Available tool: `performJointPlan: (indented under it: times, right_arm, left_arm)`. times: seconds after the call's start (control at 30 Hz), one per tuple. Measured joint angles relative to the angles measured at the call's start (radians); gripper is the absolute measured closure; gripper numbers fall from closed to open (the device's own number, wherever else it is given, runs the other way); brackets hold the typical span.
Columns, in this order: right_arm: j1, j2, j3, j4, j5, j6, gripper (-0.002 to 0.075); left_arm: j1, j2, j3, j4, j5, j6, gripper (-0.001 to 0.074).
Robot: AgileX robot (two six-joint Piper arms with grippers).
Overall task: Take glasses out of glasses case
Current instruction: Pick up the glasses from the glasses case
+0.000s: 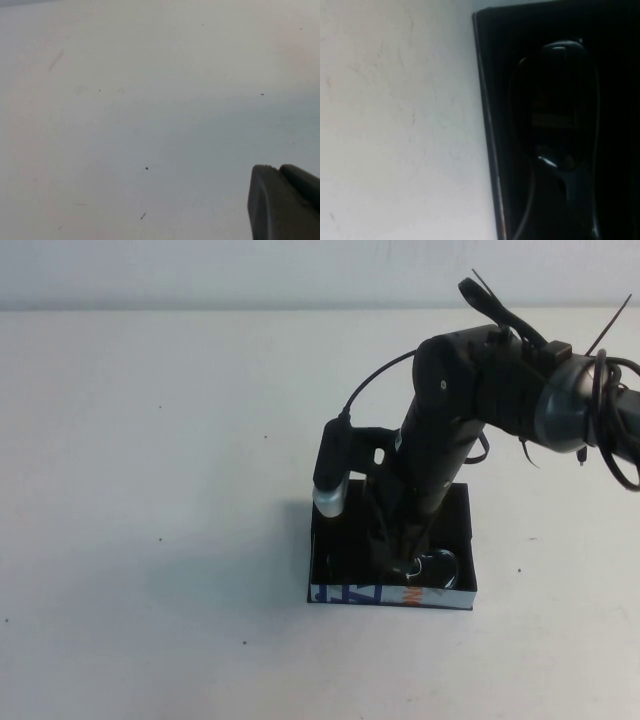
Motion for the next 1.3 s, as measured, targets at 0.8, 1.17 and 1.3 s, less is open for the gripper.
performJointPlan:
  times: [0.8, 1.17, 1.3]
  right_arm:
    - [-0.032, 0.078, 0.000, 0.005, -0.001, 0.000, 0.0487]
    - [-0.047, 0.080, -0.130, 0.054, 0.110, 0.004, 0.0666]
    - [-0.048, 0.061, -0.205, 0.056, 0.118, 0.085, 0.0666]
  left_arm:
    - [0.000, 0.000, 0.000, 0.000, 0.000, 0.000, 0.0739]
    - [0.000, 0.000, 0.000, 0.000, 0.000, 0.000, 0.0739]
    - [0.000, 0.000, 0.000, 0.000, 0.000, 0.000, 0.0739]
